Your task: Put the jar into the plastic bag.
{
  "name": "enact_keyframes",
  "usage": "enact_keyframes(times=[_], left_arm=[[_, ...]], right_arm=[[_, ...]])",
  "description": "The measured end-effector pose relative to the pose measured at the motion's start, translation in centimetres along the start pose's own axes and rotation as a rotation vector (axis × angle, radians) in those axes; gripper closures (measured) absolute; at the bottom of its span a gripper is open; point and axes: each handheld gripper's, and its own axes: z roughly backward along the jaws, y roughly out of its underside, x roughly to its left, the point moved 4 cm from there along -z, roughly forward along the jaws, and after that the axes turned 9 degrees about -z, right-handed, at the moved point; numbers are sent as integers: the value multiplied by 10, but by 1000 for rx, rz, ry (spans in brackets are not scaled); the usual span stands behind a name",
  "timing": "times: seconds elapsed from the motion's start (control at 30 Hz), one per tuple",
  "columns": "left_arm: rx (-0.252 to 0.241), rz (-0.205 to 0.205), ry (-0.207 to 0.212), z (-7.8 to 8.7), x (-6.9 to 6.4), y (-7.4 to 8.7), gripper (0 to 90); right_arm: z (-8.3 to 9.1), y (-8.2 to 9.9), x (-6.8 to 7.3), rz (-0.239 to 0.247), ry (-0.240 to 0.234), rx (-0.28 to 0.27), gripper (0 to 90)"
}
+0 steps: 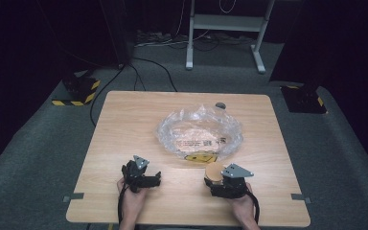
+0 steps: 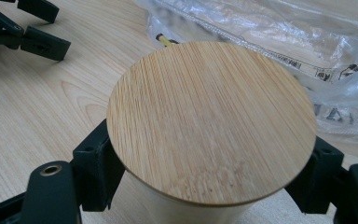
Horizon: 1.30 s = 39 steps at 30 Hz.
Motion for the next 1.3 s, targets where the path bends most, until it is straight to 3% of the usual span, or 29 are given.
enact_keyframes(times=[0.67, 1.3], left_arm=[[0, 0, -2, 0, 0, 0, 31], [-1, 2, -3, 0, 0, 0, 31]], right_arm=[[6, -16, -7, 16, 4, -6, 250], [13, -49, -19, 13, -16, -34, 250]])
